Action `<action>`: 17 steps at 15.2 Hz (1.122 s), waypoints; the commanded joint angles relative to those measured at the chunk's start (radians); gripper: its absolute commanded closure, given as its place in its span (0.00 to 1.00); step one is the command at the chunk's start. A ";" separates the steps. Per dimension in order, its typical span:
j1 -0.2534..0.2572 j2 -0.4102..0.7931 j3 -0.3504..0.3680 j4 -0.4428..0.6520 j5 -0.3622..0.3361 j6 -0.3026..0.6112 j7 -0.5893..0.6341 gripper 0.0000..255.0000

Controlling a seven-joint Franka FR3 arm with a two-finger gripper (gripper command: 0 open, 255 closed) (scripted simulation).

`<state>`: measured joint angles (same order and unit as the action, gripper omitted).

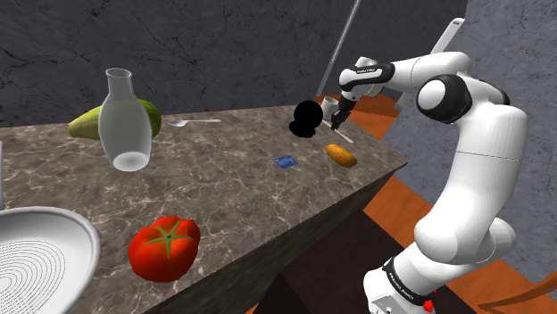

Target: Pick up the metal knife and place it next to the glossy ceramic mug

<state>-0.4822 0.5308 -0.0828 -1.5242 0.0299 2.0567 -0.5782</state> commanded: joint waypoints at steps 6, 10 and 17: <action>0.000 0.000 0.000 0.000 0.000 0.000 0.000 0.00; 0.001 -0.033 -0.001 0.052 -0.003 -0.084 0.002 0.00; 0.001 -0.039 -0.002 0.068 -0.004 -0.107 0.002 0.00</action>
<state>-0.4811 0.4915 -0.0846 -1.4565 0.0263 1.9501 -0.5760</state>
